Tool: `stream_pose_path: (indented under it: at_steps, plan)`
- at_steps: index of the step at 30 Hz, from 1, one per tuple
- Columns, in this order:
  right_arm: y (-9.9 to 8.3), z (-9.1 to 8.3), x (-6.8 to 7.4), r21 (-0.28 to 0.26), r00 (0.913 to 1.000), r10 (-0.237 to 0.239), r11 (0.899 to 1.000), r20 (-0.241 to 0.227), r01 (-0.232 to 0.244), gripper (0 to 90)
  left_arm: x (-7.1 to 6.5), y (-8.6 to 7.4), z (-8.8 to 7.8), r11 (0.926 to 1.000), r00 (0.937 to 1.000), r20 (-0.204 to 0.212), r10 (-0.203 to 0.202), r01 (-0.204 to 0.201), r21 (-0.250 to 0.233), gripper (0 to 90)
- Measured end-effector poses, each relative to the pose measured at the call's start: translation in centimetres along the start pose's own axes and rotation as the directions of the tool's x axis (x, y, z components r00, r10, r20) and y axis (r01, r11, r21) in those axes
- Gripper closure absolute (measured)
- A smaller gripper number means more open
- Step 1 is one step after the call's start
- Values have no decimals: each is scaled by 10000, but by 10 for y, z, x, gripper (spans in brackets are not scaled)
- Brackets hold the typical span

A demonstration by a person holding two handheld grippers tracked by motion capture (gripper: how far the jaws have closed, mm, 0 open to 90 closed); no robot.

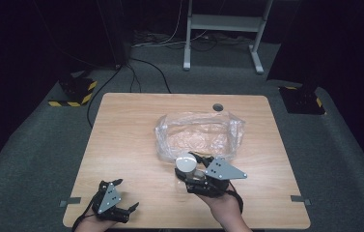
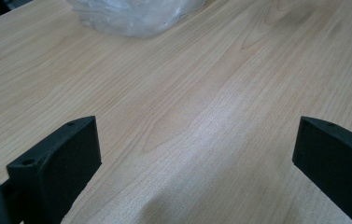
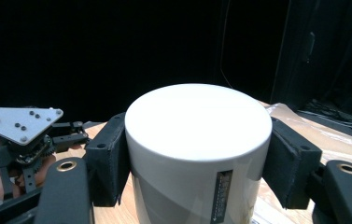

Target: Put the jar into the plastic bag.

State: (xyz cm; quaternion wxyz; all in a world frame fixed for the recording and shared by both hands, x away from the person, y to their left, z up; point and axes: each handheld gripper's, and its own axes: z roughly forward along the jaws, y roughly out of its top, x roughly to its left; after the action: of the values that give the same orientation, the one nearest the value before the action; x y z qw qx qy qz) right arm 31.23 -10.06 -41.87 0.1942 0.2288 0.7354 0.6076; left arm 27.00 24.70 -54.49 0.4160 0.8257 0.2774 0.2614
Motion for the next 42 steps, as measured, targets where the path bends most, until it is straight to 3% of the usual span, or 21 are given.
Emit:
stream_pose_path:
  at_steps: [42]
  plan:
    - [1, -49, -31, -216, 9918, -66, 9997, 1277, 94, 329, 0, 0, 0, 10000, 10000, -30, 30, -30, -35, 13]
